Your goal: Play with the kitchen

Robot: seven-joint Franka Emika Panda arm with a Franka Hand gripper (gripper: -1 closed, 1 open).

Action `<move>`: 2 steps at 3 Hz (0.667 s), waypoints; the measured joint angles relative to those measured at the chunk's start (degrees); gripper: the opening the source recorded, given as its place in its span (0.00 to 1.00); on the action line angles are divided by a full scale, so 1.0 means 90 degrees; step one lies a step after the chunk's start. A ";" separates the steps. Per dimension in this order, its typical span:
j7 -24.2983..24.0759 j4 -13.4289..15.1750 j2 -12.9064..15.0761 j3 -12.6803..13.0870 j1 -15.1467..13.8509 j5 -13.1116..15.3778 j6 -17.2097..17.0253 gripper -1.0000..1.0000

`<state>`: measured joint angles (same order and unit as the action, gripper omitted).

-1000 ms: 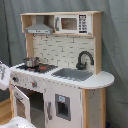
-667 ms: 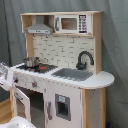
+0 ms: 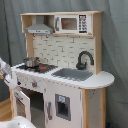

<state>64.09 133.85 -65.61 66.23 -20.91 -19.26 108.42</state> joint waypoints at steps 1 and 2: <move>0.0547 -0.0001 0.0208 -0.0009 -0.0204 -0.0179 0.0122 1.00; 0.1163 -0.0002 0.0471 -0.0014 -0.0475 -0.0369 0.0316 1.00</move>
<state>74.56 133.83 -61.38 66.11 -25.19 -22.58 111.27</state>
